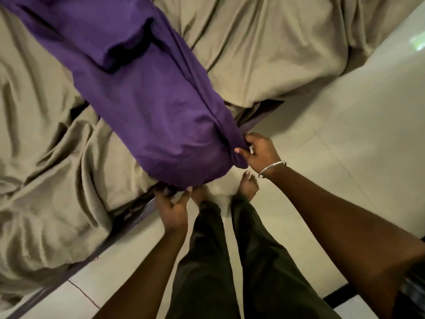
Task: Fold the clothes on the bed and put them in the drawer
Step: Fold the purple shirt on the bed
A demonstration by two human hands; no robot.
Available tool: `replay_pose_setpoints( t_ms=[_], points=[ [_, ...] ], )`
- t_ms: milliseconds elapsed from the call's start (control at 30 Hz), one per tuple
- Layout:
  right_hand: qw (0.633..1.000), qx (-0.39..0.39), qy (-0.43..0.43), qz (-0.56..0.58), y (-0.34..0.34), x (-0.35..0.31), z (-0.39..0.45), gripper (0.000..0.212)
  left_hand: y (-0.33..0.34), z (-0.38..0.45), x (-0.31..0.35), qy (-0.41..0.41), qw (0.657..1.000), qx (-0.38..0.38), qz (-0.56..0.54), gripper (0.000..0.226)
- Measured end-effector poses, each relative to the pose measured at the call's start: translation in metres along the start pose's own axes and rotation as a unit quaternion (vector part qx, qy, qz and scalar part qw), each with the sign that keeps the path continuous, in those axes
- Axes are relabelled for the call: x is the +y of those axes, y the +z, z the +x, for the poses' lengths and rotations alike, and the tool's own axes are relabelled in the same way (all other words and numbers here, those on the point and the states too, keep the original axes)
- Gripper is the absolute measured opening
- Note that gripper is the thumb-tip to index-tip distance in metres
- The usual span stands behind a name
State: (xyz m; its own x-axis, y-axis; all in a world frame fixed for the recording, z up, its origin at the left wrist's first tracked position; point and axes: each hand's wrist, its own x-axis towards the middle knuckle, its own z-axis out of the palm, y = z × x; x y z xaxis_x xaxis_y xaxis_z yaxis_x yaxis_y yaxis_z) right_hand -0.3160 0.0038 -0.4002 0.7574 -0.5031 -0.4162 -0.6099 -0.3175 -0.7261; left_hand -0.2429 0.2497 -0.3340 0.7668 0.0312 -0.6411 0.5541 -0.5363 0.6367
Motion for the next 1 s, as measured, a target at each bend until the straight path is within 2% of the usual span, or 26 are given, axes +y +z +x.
replay_pose_setpoints(
  t_ms=[167,333,533,600,700,767,800,867,933,1000],
  points=[
    [0.999,-0.045,-0.006,0.024,-0.01,-0.007,-0.015,0.022,0.008,0.011,0.014,0.024,0.998,-0.025,-0.046,0.028],
    [0.998,-0.046,0.011,0.048,-0.022,-0.011,-0.036,0.027,-0.003,0.014,0.006,0.026,0.996,-0.074,-0.051,0.035],
    [0.997,-0.057,-0.004,0.051,-0.029,-0.024,-0.057,0.028,-0.027,-0.007,-0.011,0.009,0.985,-0.159,-0.066,0.025],
    [0.998,-0.038,-0.003,0.049,-0.033,-0.027,-0.063,0.028,-0.033,-0.014,-0.015,0.002,0.981,-0.184,-0.063,0.02],
    [0.997,-0.006,0.014,0.082,-0.038,-0.03,-0.078,0.053,-0.042,-0.022,-0.019,-0.03,0.98,-0.177,-0.081,0.03],
    [0.997,0.013,-0.01,0.073,-0.043,-0.033,-0.085,0.063,-0.046,-0.026,-0.02,-0.008,0.984,-0.162,-0.078,0.041],
    [0.998,0.016,-0.04,0.054,-0.045,-0.034,-0.088,0.059,-0.048,-0.03,-0.018,0.013,0.984,-0.161,-0.075,0.045],
    [0.994,0.01,-0.103,0.021,-0.046,-0.035,-0.091,0.04,-0.053,-0.038,-0.011,0.046,0.979,-0.178,-0.092,0.046],
    [0.991,-0.008,-0.131,0.002,-0.048,-0.036,-0.092,0.022,-0.057,-0.042,-0.009,0.054,0.969,-0.212,-0.113,0.035],
    [0.987,-0.042,-0.15,-0.024,-0.053,-0.036,-0.094,0.018,-0.062,-0.044,-0.011,0.051,0.961,-0.243,-0.12,0.034]
  ],
)
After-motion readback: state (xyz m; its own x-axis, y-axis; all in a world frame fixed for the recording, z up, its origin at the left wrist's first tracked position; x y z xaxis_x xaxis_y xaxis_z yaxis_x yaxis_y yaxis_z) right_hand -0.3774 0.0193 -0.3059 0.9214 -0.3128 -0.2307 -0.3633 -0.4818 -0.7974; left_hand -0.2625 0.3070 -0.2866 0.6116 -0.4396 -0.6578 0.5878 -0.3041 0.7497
